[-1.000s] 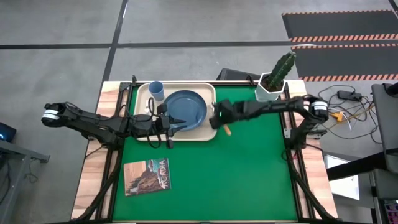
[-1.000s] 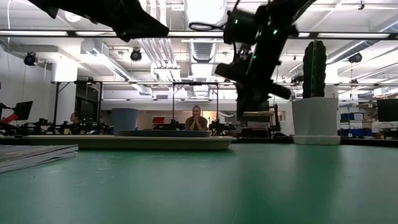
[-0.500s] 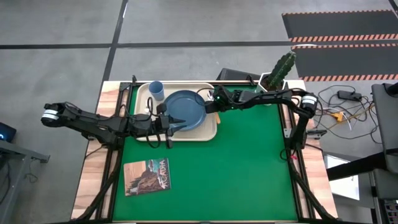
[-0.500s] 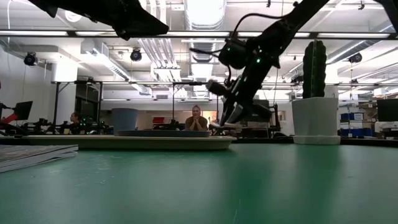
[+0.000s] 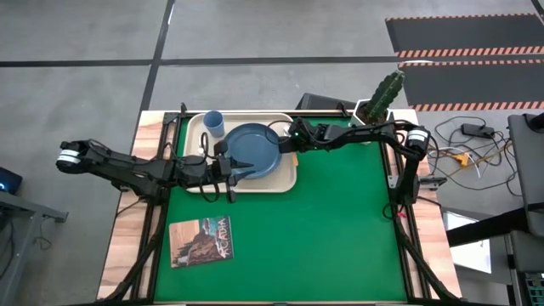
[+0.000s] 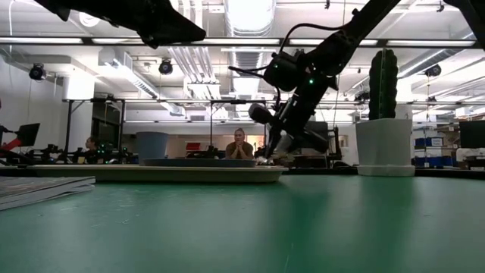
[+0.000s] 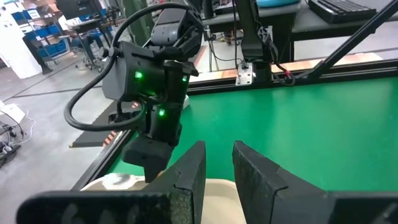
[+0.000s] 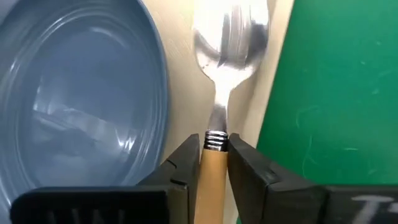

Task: Pick and place plate/cup/fork/spoon on tray
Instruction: Put the orange spoon on the white tray to the right of the blue plate, then return to Home Position

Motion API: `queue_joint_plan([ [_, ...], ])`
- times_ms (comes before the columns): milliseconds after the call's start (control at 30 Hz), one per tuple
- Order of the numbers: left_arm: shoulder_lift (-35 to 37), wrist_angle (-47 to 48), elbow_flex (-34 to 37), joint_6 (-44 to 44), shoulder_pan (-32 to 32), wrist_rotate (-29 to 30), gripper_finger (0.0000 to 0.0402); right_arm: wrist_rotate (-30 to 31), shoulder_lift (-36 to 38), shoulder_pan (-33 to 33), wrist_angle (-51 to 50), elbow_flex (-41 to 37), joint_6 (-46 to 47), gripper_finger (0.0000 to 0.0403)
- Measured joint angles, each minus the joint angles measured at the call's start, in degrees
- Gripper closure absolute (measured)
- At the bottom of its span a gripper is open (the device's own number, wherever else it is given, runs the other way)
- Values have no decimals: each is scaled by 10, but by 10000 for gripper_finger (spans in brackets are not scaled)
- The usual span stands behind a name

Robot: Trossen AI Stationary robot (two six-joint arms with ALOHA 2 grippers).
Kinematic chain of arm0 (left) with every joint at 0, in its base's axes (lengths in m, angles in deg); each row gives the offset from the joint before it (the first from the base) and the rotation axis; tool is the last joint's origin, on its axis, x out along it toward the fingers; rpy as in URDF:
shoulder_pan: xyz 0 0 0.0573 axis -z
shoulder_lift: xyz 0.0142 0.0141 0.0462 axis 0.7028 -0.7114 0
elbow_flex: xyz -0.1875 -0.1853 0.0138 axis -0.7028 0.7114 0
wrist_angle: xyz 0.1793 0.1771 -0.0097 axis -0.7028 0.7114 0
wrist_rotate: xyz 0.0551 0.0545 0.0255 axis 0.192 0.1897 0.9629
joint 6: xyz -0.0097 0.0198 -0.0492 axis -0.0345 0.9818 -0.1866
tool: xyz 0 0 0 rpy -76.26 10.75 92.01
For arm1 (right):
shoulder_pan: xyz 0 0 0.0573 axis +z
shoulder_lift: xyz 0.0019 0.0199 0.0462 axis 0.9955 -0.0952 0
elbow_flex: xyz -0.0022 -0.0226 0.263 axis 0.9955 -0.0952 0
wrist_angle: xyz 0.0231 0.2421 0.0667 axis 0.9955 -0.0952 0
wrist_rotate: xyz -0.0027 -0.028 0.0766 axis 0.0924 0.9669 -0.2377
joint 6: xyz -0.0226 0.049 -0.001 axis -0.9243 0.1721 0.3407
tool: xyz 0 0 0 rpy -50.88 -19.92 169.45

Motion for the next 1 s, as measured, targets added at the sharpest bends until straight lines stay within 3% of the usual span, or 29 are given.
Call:
queue_joint_plan([
  [300, 0, -5, 0, 0, 0, 0, 340, -9, 0, 0, 4, 0, -8, 302],
  [533, 0, -4, 0, 0, 0, 0, 340, -42, 5, 0, 8, 0, -44, 295],
  [667, 0, -3, 0, 0, 0, 0, 340, -76, 14, 8, 8, 0, -77, 307],
  [1000, 0, 14, 0, 0, 0, 0, 340, -69, 70, 80, 4, 0, -241, 366],
])
